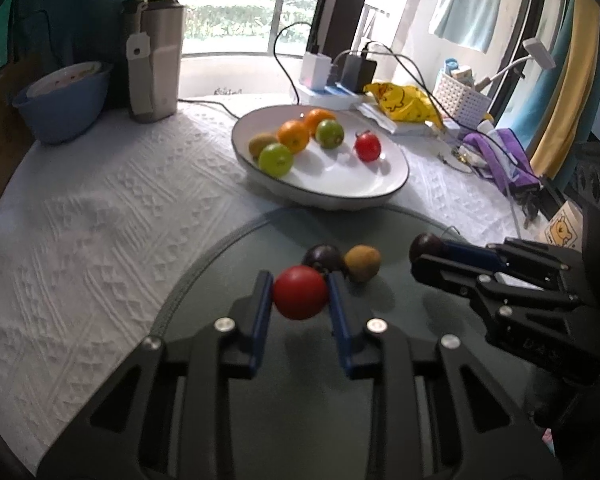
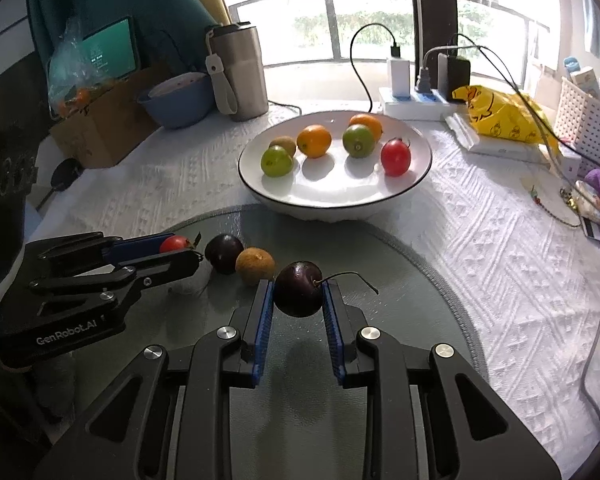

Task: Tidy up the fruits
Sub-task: 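Carry the dark plum and red tomato onto the plate and release both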

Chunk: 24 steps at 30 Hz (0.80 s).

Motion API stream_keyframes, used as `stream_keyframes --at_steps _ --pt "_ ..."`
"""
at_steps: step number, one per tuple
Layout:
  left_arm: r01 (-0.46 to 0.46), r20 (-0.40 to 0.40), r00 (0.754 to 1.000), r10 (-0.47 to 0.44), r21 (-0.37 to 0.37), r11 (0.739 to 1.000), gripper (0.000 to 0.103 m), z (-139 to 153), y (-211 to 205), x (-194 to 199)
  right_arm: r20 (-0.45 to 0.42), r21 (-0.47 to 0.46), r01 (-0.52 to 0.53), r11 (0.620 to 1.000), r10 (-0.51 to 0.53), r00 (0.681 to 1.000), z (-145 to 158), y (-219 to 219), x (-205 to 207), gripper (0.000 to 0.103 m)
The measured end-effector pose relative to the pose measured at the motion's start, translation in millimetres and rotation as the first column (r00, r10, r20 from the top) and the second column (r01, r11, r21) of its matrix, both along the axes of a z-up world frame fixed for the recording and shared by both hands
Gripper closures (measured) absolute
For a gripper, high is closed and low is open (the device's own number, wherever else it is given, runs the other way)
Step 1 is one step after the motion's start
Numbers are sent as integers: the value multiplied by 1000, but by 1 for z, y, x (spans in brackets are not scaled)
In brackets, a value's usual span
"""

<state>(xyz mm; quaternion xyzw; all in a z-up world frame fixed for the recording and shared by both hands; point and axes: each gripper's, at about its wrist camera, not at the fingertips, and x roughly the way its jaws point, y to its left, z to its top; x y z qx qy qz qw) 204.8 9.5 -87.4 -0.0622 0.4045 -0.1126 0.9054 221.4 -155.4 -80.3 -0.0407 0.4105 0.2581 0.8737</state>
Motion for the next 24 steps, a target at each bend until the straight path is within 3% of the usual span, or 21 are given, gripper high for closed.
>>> stream_keyframes --at_steps 13,24 --pt "0 85 996 -1 13 1000 74 40 -5 5 50 16 14 1000 -15 999 25 -11 6 76" --pt "22 98 995 -23 16 1000 74 49 -15 31 71 22 26 999 -28 997 35 -21 29 76"
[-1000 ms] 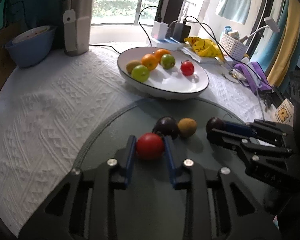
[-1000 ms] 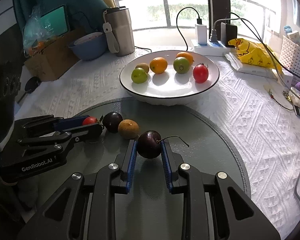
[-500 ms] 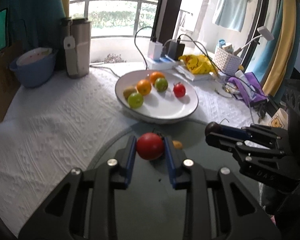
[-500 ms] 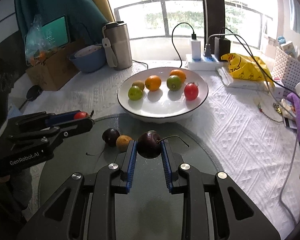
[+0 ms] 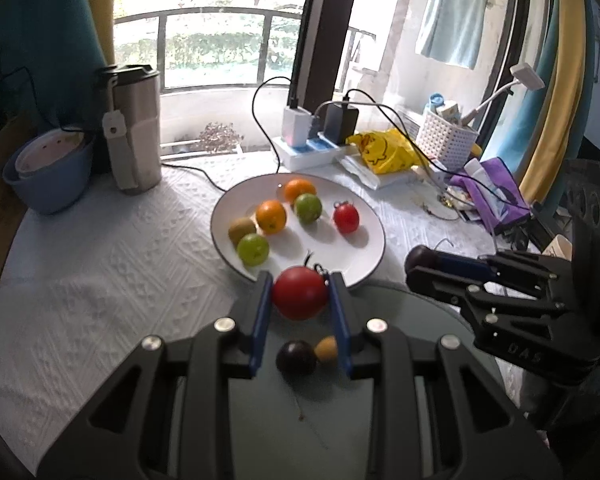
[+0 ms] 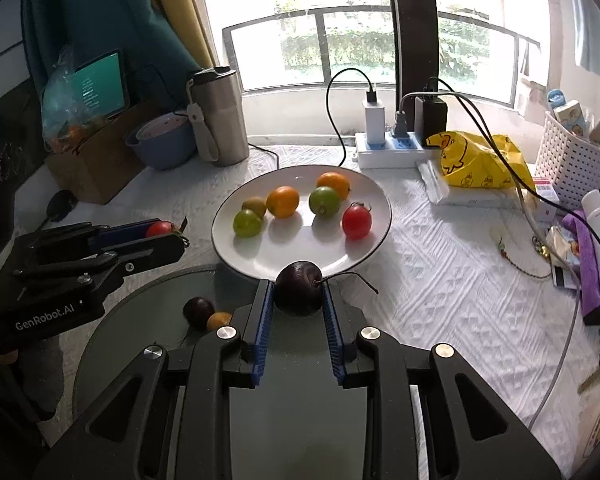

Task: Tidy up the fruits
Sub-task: 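Carry the dark plum and red tomato onto the plate and release both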

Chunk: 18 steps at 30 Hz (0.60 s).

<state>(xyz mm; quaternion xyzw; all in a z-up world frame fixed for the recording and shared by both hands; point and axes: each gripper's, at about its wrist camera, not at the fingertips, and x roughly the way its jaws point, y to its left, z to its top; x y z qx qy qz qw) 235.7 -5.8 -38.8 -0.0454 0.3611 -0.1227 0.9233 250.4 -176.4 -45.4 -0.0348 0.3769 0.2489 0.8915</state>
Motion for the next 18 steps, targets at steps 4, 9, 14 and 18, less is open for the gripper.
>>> stream_keyframes --at_steps 4,9,14,18 --pt "9 -10 1000 -9 0 1000 74 -5 -3 11 -4 0 1 1000 -1 1000 -1 0 10 76" --pt "17 -25 1000 -17 2 1000 74 -13 -8 27 -16 2 6 1000 -6 1000 -5 0 24 76" --pt "25 -39 999 -24 5 1000 74 -23 -10 43 -29 -2 -1 1000 1 1000 -11 4 37 76" --pt "27 -58 998 -27 5 1000 74 -31 -10 52 -41 1 -11 1000 11 999 -16 11 49 76"
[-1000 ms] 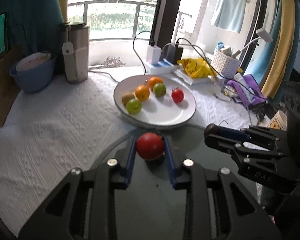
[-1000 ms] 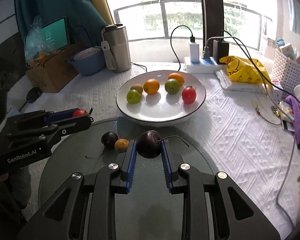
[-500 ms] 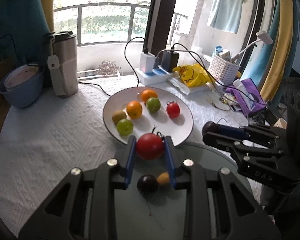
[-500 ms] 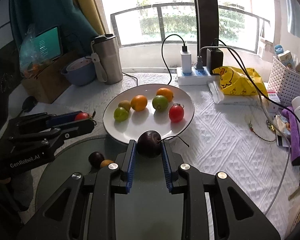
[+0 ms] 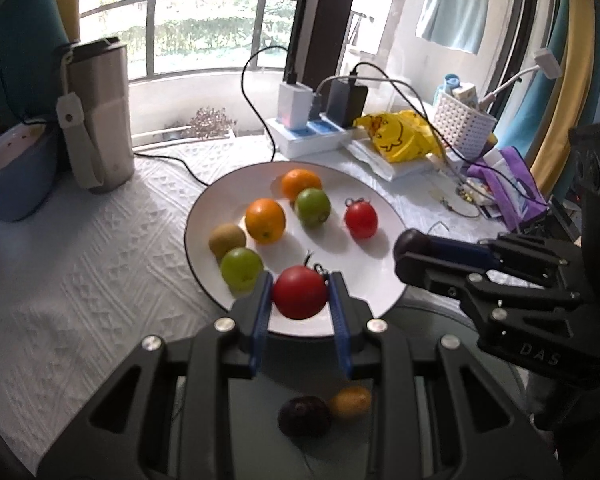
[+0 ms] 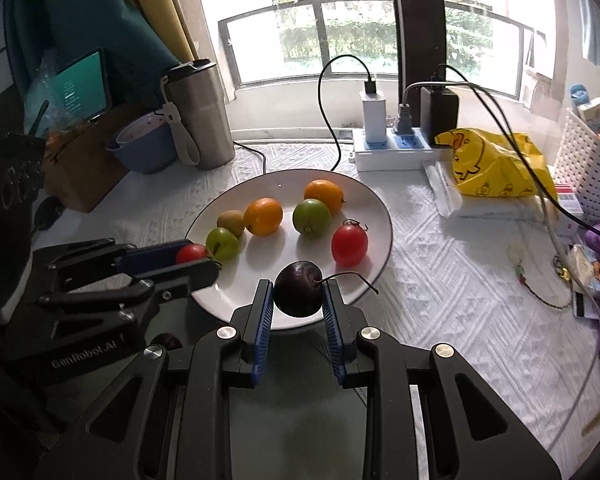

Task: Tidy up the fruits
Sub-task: 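Carry the dark plum and red tomato onto the plate and release both, then withdraw both open tools from the plate back over the tray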

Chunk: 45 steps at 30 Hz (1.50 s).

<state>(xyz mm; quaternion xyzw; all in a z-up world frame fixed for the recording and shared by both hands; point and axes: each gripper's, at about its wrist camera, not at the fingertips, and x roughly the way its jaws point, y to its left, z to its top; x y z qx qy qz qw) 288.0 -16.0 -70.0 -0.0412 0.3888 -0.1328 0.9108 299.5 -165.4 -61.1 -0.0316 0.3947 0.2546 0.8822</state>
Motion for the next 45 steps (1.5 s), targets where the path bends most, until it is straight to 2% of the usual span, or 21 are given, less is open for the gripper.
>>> stream_keyframes --at_steps 11,19,26,31,33,45 --pt "-22 -39 999 21 -25 999 74 -14 9 12 -41 -13 -25 1000 24 999 -18 18 20 76" --pt "-35 -31 999 33 -43 998 73 -10 13 8 -33 -35 -2 999 1 999 -16 20 18 76" --pt "-66 2 998 66 -55 996 72 3 24 -12 -9 -48 -3 999 2 1000 -5 21 2 76" --pt "-82 26 996 83 -61 995 66 11 33 -30 12 -48 0 999 1 1000 5 22 -12 76" --pt "-88 36 995 90 -67 994 59 14 36 -38 23 -49 -1 999 3 1000 10 23 -20 76" --pt "-117 82 989 124 -86 989 59 27 50 -86 63 -66 -6 998 10 998 27 28 -61 76"
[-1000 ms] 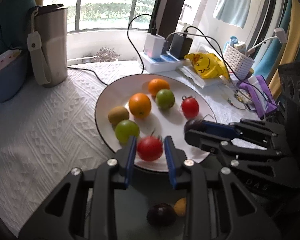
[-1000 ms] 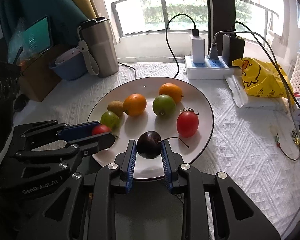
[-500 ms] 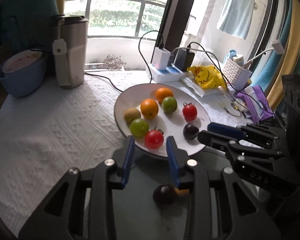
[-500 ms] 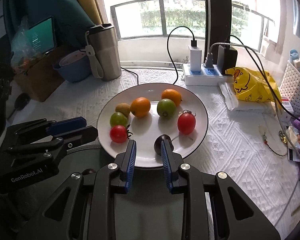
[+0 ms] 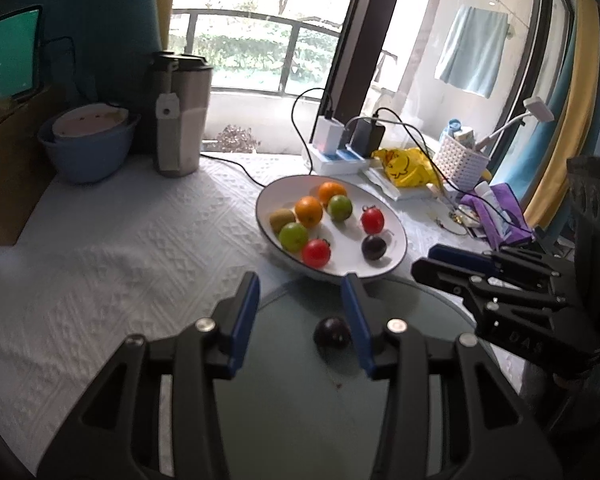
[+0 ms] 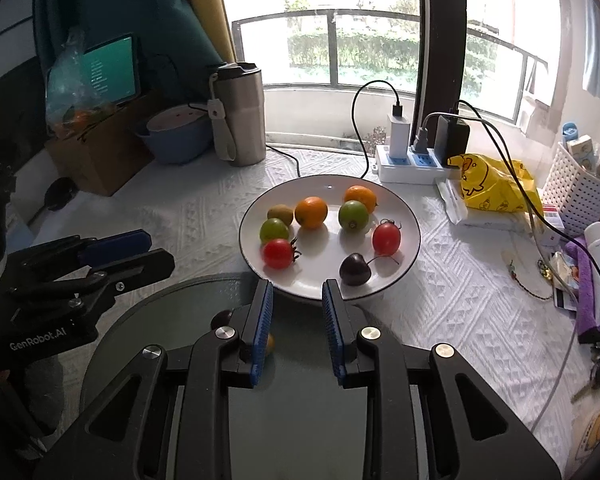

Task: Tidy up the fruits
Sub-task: 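Withdraw both open tools from the plate back over the tray, then grasp the brown kiwi with the right tool while the left tool grasps the other dark plum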

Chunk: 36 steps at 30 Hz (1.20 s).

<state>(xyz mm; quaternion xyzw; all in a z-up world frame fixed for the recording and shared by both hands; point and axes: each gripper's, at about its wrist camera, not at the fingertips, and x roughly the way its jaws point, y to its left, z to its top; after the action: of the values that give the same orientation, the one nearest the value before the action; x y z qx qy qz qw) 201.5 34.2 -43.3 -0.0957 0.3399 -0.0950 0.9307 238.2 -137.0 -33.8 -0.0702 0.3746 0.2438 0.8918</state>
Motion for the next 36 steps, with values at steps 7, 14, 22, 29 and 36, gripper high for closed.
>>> stream_keyframes --at_steps 7,14,22,29,36 --pt "-9 8 1000 9 -1 1000 58 -1 2 -26 3 -8 -2 1000 2 1000 0 -1 -20 76" --pt "-26 4 1000 26 3 1000 58 -9 7 -47 -14 -13 0 1000 0 1000 -9 -1 -35 75" --pt "-69 -35 997 69 -10 998 56 -29 18 -61 -56 -20 -20 1000 19 998 -31 9 -41 69" --pt "-92 -51 995 90 -30 995 36 -37 25 -59 -82 -25 -43 999 41 996 -43 19 -32 69" --pt "-105 -84 991 103 -19 994 36 -45 30 -45 -116 -25 -57 998 53 992 -56 25 -17 69"
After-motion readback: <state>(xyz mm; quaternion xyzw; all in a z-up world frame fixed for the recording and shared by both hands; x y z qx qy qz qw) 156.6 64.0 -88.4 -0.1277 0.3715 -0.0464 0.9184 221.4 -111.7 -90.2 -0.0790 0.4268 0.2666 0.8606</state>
